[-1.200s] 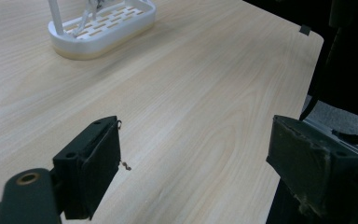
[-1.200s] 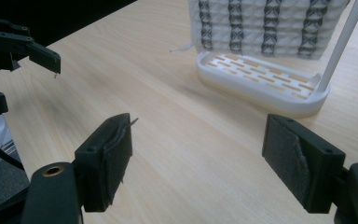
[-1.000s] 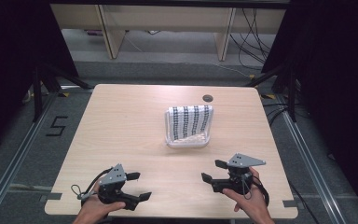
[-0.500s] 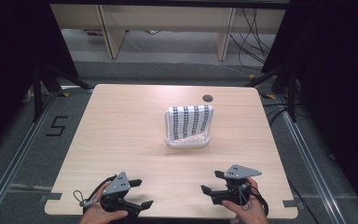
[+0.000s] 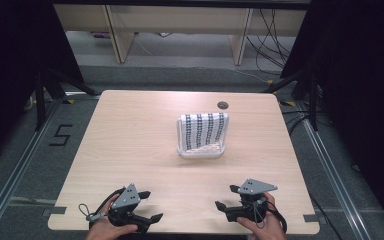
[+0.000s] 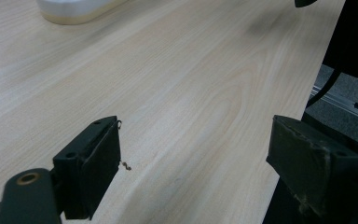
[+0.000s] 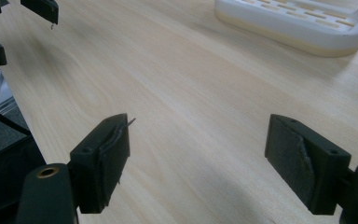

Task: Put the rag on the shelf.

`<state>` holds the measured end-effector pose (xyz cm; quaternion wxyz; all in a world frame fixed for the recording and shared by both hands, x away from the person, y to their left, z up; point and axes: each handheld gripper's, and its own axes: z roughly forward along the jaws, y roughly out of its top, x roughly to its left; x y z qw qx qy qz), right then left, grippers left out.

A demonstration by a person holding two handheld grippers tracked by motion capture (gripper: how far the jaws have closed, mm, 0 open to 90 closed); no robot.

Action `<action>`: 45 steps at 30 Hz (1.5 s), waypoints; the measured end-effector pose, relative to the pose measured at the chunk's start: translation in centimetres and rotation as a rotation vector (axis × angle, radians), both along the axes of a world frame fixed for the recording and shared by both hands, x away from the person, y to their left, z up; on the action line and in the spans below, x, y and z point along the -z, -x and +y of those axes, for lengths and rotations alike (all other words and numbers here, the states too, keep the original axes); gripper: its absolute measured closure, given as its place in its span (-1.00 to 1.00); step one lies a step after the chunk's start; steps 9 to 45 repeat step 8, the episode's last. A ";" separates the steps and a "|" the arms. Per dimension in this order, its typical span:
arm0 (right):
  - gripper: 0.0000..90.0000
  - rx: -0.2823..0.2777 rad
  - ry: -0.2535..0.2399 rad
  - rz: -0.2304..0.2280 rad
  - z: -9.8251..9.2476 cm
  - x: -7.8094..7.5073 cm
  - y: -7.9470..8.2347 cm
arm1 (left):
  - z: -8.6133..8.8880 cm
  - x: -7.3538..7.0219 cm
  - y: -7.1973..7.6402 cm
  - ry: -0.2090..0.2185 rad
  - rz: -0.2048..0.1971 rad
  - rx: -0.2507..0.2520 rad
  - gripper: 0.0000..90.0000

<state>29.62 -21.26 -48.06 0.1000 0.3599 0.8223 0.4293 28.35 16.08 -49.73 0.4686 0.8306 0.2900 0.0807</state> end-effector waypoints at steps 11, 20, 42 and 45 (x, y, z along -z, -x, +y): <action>-0.48 0.006 0.006 0.011 0.1 0.0 0.1 | -0.2 0.2 0.1 -0.010 0.010 -0.004 -0.64; -0.48 0.006 0.006 0.011 0.1 0.0 0.1 | -0.2 0.2 0.1 -0.010 0.010 -0.004 -0.64; -0.48 0.006 0.006 0.011 0.1 0.0 0.1 | -0.2 0.2 0.1 -0.010 0.010 -0.004 -0.64; -0.48 0.006 0.006 0.011 0.1 0.0 0.1 | -0.2 0.2 0.1 -0.010 0.010 -0.004 -0.64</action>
